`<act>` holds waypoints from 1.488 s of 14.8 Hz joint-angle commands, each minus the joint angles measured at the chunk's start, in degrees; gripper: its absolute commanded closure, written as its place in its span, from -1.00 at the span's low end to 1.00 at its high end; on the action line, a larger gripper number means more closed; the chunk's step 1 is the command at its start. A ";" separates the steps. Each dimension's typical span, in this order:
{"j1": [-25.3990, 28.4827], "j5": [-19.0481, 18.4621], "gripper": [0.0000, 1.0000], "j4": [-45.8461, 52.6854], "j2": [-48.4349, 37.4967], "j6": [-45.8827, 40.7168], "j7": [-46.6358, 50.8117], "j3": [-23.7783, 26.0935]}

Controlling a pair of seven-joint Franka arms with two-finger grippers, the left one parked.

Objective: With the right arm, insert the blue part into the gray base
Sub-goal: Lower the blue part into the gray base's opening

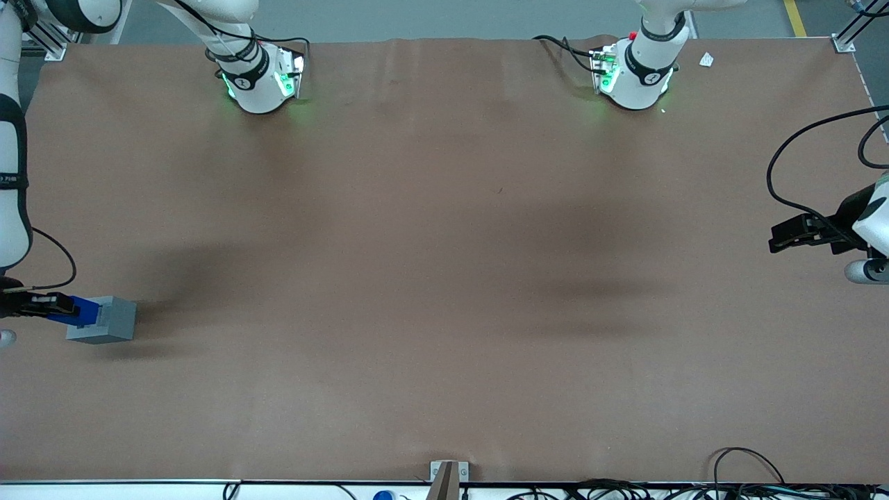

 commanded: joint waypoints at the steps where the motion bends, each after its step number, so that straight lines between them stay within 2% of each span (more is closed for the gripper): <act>1: -1.33 -0.30 0.81 1.62 1.20 0.42 -0.43 1.00; 22: -2.03 -0.03 0.81 1.53 2.61 0.51 -0.43 1.00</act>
